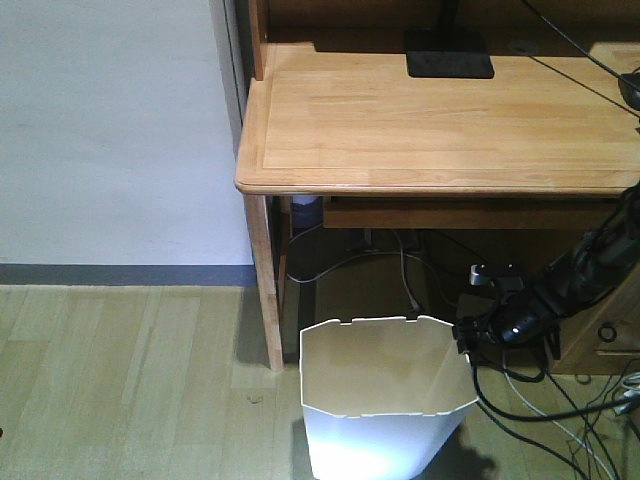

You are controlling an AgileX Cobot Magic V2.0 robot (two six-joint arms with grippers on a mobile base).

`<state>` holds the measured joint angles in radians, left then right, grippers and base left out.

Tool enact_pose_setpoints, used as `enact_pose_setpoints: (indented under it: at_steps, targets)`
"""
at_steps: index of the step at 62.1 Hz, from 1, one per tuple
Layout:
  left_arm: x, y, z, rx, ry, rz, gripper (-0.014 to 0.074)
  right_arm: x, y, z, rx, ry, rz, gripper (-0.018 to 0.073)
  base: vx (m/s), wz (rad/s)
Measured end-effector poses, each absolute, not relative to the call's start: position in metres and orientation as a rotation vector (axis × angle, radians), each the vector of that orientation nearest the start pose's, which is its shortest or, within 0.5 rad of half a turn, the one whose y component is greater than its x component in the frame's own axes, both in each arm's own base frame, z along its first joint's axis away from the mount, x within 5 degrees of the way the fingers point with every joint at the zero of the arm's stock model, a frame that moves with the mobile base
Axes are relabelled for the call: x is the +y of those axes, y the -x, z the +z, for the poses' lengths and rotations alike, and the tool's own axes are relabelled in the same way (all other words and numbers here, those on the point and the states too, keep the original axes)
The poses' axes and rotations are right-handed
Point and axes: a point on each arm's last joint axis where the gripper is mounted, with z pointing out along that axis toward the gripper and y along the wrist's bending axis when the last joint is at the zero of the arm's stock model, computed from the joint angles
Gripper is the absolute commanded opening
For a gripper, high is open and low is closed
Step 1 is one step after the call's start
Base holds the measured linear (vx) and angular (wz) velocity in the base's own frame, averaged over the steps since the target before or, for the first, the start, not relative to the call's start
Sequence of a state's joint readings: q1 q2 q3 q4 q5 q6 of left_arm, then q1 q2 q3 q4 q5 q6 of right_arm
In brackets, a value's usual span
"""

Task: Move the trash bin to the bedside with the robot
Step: 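Lower the right gripper down to the rim of the white bin, then close the right gripper on the bin's rim wall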

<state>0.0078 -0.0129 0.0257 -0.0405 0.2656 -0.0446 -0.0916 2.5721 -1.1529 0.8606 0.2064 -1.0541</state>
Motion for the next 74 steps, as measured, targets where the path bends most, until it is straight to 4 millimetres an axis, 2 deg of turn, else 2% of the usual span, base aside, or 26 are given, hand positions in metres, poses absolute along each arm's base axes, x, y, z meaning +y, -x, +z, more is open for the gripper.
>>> enact_pose_setpoints:
  at_steps: [29, 47, 58, 64, 68, 69, 71, 74]
  targets:
    - [-0.001, -0.055, 0.181, 1.761, 0.073, -0.064, -0.0006, -0.017, -0.361, -0.161, 3.046, 0.147, 0.262, 0.0581, 0.0, 0.0]
    - [-0.001, -0.055, 0.181, 1.761, 0.073, -0.064, -0.0006, -0.012, -0.369, -0.193, 3.058, 0.158, 0.379, 0.0548, 0.0, 0.0]
    - [-0.001, -0.055, 0.181, 1.761, 0.073, -0.064, -0.0006, -0.012, -0.373, -0.207, 3.064, 0.12, 0.387, 0.0406, 0.0, 0.0]
    - [-0.001, -0.055, 0.181, 1.761, 0.073, -0.064, -0.0006, -0.013, -0.374, -0.213, 3.08, 0.145, 0.38, 0.023, 0.0, 0.0]
    - [-0.001, -0.055, 0.181, 1.761, 0.073, -0.064, -0.0006, -0.013, -0.375, -0.217, 3.095, 0.16, 0.383, 0.0072, 0.0, 0.0]
    - [-0.001, -0.055, 0.181, 1.761, 0.073, -0.064, -0.0006, -0.013, -0.375, -0.217, 3.097, 0.166, 0.38, 0.0072, 0.0, 0.0]
    - [-0.001, -0.055, 0.181, 1.761, 0.073, -0.064, -0.0006, -0.014, -0.377, -0.218, 3.098, 0.176, 0.37, -0.0016, 0.0, 0.0]
    - [-0.001, -0.055, 0.181, 1.761, 0.073, -0.064, -0.0006, -0.017, -0.379, -0.218, 3.104, 0.168, 0.371, -0.0015, 0.0, 0.0]
